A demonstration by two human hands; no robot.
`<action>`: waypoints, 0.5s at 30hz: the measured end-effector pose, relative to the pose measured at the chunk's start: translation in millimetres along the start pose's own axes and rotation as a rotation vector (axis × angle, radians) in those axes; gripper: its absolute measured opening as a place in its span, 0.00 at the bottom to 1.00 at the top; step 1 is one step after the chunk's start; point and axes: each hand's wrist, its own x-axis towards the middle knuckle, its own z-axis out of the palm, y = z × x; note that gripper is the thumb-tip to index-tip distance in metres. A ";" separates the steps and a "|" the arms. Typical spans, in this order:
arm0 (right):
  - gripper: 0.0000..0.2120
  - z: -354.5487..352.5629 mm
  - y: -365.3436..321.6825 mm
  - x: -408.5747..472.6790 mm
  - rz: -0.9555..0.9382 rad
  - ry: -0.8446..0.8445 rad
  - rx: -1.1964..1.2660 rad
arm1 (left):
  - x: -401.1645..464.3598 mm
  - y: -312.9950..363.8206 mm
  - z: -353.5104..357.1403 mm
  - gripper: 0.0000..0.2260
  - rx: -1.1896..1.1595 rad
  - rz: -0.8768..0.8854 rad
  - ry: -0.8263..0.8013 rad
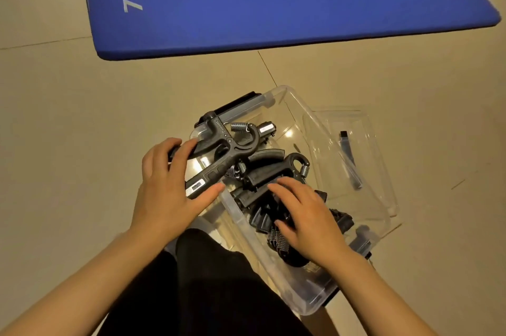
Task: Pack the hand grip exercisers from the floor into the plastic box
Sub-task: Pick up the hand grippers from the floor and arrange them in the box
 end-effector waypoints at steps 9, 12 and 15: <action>0.50 -12.0 13.3 48.2 -0.086 -0.314 -0.068 | 6.5 5.0 9.9 0.37 -0.027 -0.023 0.017; 0.47 -9.3 11.5 56.9 -0.166 -0.306 -0.102 | 6.8 5.1 9.8 0.36 -0.014 -0.017 0.014; 0.47 -15.1 12.9 53.6 -0.234 -0.235 -0.133 | 7.7 5.3 9.4 0.36 -0.004 -0.008 0.019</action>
